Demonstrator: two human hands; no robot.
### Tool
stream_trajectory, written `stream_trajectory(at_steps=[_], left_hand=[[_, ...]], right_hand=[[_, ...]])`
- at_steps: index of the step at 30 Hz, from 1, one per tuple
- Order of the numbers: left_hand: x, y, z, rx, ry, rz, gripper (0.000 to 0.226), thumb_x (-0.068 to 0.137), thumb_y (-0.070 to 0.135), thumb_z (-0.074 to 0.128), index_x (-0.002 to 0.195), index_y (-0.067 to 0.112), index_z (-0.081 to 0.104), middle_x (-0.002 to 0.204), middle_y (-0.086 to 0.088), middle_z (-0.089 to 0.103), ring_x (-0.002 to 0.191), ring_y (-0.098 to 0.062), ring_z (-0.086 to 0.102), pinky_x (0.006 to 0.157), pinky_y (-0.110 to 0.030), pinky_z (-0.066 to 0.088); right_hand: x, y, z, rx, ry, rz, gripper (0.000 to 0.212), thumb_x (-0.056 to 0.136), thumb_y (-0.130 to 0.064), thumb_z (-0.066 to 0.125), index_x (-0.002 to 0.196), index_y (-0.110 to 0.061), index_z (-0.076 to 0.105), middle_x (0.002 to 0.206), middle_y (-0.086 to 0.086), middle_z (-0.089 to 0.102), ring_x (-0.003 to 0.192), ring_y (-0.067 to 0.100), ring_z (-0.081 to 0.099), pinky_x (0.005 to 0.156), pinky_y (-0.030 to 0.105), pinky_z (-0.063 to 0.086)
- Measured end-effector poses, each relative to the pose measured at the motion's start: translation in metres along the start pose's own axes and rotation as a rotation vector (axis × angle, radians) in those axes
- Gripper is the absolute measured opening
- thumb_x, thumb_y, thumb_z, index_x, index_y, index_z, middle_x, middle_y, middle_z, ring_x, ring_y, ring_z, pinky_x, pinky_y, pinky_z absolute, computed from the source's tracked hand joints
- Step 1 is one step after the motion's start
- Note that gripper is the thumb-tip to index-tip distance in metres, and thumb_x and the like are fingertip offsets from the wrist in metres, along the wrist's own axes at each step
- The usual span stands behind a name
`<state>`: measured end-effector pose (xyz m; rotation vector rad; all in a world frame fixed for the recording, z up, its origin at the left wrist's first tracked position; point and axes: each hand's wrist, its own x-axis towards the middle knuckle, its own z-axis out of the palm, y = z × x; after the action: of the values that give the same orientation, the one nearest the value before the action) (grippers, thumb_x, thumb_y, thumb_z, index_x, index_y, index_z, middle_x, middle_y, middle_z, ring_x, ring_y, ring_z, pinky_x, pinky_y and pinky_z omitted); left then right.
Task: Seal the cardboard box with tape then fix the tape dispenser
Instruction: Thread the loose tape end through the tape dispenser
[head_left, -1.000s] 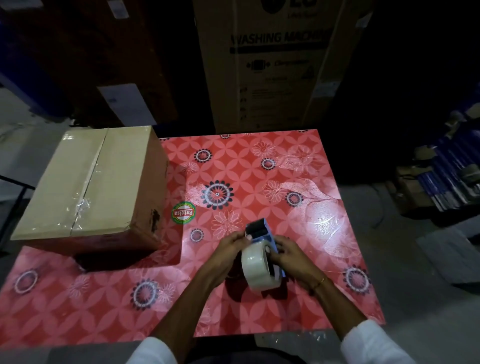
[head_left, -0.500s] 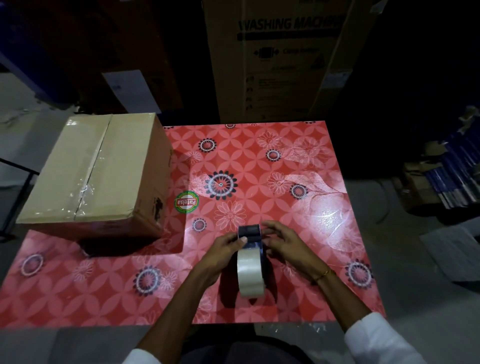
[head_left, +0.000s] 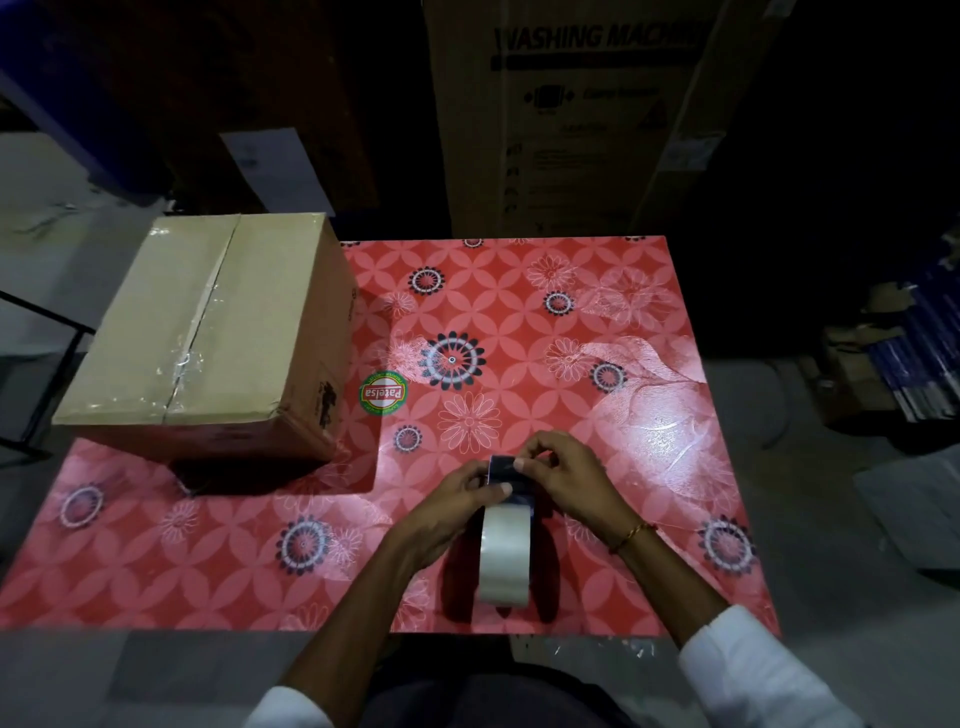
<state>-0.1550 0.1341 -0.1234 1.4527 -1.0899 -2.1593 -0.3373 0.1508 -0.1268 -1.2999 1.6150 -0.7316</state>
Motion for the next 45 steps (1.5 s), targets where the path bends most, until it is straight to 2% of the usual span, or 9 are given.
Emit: stream_trajectory(at_steps=[6,12,18,23,27,32,35,39,45], left_hand=[[0.0,0.002,0.016,0.003,0.002,0.058,0.039,0.09,0.012,0.07,0.126,0.011,0.056,0.118,-0.013,0.068,0.11,-0.025,0.066,0.096,-0.033,0.053],[-0.006,0.005,0.027,0.105,-0.025,0.08,0.036,0.088,0.01,0.073,0.111,0.029,0.053,0.115,-0.002,0.065,0.11,-0.019,0.061,0.088,-0.021,0.05],[-0.01,-0.004,0.028,0.128,-0.027,0.03,0.057,0.083,0.026,0.079,0.131,0.022,0.049,0.126,-0.002,0.065,0.116,-0.015,0.061,0.099,-0.029,0.047],[-0.007,-0.009,0.021,0.153,0.022,0.007,0.044,0.087,0.046,0.07,0.123,0.024,0.061,0.123,0.0,0.069,0.116,-0.017,0.063,0.104,-0.039,0.047],[0.001,0.007,0.015,0.156,0.151,0.136,0.015,0.097,0.023,0.061,0.109,0.019,0.069,0.107,-0.004,0.073,0.104,-0.019,0.068,0.091,-0.033,0.054],[0.009,0.017,0.013,0.211,0.128,0.169,0.008,0.096,0.004,0.06,0.091,0.001,0.065,0.068,-0.003,0.061,0.042,0.005,0.052,0.044,-0.007,0.04],[0.012,0.016,0.013,0.2,0.135,0.167,0.01,0.095,0.004,0.061,0.086,0.001,0.064,0.069,-0.007,0.061,0.041,0.002,0.052,0.043,-0.01,0.041],[0.016,0.013,0.01,0.214,0.122,0.167,0.014,0.091,0.004,0.066,0.078,0.009,0.069,0.078,-0.007,0.069,0.072,-0.014,0.064,0.072,-0.026,0.053],[0.018,0.002,0.001,0.142,0.199,0.052,0.014,0.093,0.007,0.064,0.079,0.005,0.065,0.06,0.002,0.059,0.051,-0.011,0.043,0.05,-0.022,0.036]], right_hand=[[-0.001,-0.006,-0.004,-0.128,-0.046,-0.06,0.006,0.092,-0.022,0.064,0.087,-0.02,0.062,0.077,-0.006,0.066,0.075,0.017,0.062,0.067,0.036,0.049],[0.0,-0.003,-0.006,-0.106,-0.023,-0.032,0.01,0.1,-0.019,0.056,0.091,-0.02,0.054,0.081,0.008,0.066,0.07,0.017,0.056,0.063,0.032,0.043],[0.005,0.002,-0.009,-0.102,-0.046,-0.013,0.01,0.103,-0.02,0.053,0.093,-0.021,0.051,0.069,0.006,0.06,0.06,0.017,0.052,0.057,0.029,0.042],[0.002,0.013,-0.013,-0.068,-0.152,-0.035,0.011,0.104,-0.029,0.052,0.093,-0.029,0.052,0.069,0.005,0.059,0.06,0.017,0.049,0.062,0.032,0.04],[0.005,0.014,-0.022,0.017,-0.233,-0.008,0.009,0.104,-0.033,0.051,0.096,-0.035,0.053,0.082,0.024,0.068,0.065,0.023,0.057,0.062,0.039,0.048],[0.01,0.01,-0.028,0.08,-0.307,0.04,0.008,0.104,-0.036,0.052,0.101,-0.028,0.053,0.078,0.018,0.062,0.065,0.023,0.059,0.06,0.038,0.054],[0.011,0.006,-0.034,0.216,-0.379,0.165,0.014,0.101,-0.036,0.059,0.102,-0.023,0.056,0.083,0.009,0.069,0.068,0.026,0.069,0.059,0.036,0.058],[0.009,0.006,-0.046,0.402,-0.502,0.305,0.017,0.094,-0.034,0.07,0.101,-0.02,0.063,0.107,0.008,0.072,0.096,0.026,0.07,0.077,0.051,0.063],[0.005,0.023,-0.047,0.579,-0.346,0.365,0.016,0.086,-0.031,0.078,0.091,-0.02,0.067,0.1,0.011,0.074,0.09,0.036,0.069,0.077,0.048,0.058]])
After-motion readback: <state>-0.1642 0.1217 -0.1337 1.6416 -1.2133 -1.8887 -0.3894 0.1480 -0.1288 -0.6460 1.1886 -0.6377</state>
